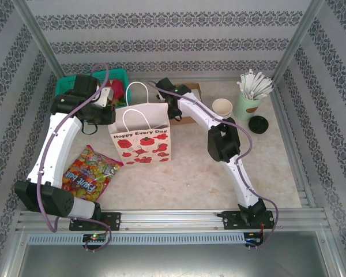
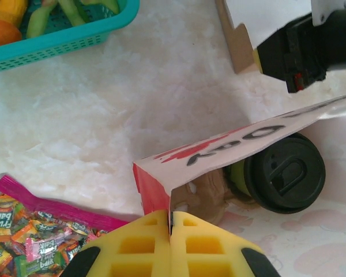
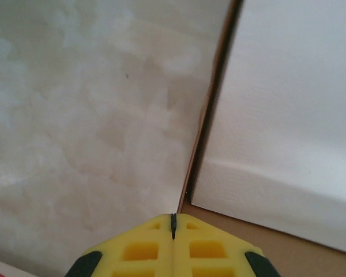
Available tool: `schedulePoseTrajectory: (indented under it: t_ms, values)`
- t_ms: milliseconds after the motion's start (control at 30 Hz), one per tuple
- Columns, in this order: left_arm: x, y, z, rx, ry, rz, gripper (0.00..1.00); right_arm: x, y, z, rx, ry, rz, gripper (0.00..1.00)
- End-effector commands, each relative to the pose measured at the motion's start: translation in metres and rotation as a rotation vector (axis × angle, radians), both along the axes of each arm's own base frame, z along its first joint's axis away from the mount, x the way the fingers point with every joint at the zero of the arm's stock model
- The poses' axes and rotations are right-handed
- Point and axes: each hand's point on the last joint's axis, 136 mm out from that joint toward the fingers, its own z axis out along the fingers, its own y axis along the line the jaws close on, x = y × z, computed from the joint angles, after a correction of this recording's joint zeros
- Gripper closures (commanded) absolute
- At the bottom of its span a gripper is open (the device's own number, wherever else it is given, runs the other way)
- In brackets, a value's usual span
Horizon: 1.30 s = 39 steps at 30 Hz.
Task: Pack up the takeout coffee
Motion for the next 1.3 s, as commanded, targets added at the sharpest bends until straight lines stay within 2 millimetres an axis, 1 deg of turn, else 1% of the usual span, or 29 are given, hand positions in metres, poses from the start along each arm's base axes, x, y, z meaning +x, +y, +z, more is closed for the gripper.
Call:
schedulePoseTrajectory:
  t_ms: [0, 67, 167, 233, 333, 433, 533, 600, 667, 733, 800, 867, 933, 1067, 1100, 1133, 1200, 1267]
  values:
    - [0.000, 0.009, 0.015, 0.021, -0.075, -0.005, 1.00, -0.020, 0.003, 0.025, 0.011, -0.013, -0.071, 1.00]
    - [-0.002, 0.011, 0.017, 0.025, -0.076, -0.004, 1.00, -0.033, 0.002, 0.025, 0.008, -0.006, -0.086, 1.00]
    - [-0.002, 0.009, 0.019, 0.015, -0.079, -0.013, 1.00, -0.046, 0.000, 0.028, 0.011, 0.001, -0.111, 1.00]
    - [-0.003, 0.007, 0.019, 0.004, -0.079, -0.021, 1.00, -0.054, 0.003, 0.029, 0.023, 0.009, -0.116, 1.00]
    - [-0.003, 0.003, 0.018, -0.020, -0.074, -0.031, 1.00, -0.059, 0.007, 0.036, 0.046, 0.005, -0.110, 1.00]
    - [-0.002, 0.002, 0.018, -0.028, -0.072, -0.027, 1.00, -0.050, 0.008, 0.054, 0.078, -0.030, -0.112, 0.92]
    - [0.005, 0.008, 0.019, -0.019, -0.067, 0.024, 1.00, -0.036, -0.004, 0.071, 0.083, -0.071, -0.164, 0.81]
    - [0.010, 0.012, 0.017, -0.014, -0.055, 0.066, 1.00, -0.026, -0.017, 0.077, 0.095, -0.087, -0.204, 0.71]
    - [0.016, 0.020, 0.015, 0.008, -0.055, 0.113, 1.00, -0.017, -0.032, 0.077, 0.079, -0.101, -0.236, 0.56]
    - [0.024, 0.029, 0.013, 0.019, -0.052, 0.158, 1.00, -0.009, -0.042, 0.076, 0.058, -0.114, -0.223, 0.51]
    - [0.032, 0.038, 0.009, 0.014, -0.045, 0.196, 1.00, -0.001, -0.050, 0.073, 0.020, -0.142, -0.141, 0.49]
    - [0.038, 0.046, 0.007, 0.009, -0.036, 0.229, 1.00, 0.002, -0.051, 0.070, 0.004, -0.156, 0.002, 0.45]
    - [0.042, 0.052, 0.006, 0.006, -0.032, 0.248, 1.00, 0.000, -0.049, 0.065, 0.032, -0.140, 0.164, 0.42]
    - [0.048, 0.065, 0.003, 0.018, -0.029, 0.301, 1.00, 0.006, -0.062, 0.049, 0.057, -0.133, 0.369, 0.37]
    - [0.049, 0.069, 0.001, 0.019, -0.024, 0.318, 1.00, 0.006, -0.064, 0.045, 0.076, -0.119, 0.409, 0.34]
    - [0.050, 0.071, 0.000, 0.017, -0.021, 0.329, 1.00, 0.006, -0.065, 0.043, 0.095, -0.108, 0.448, 0.26]
    - [0.053, 0.077, -0.003, 0.016, -0.012, 0.359, 1.00, 0.004, -0.068, 0.035, 0.089, -0.088, 0.535, 0.15]
    - [0.056, 0.084, -0.006, 0.022, -0.003, 0.391, 1.00, 0.003, -0.067, 0.027, 0.038, -0.095, 0.632, 0.15]
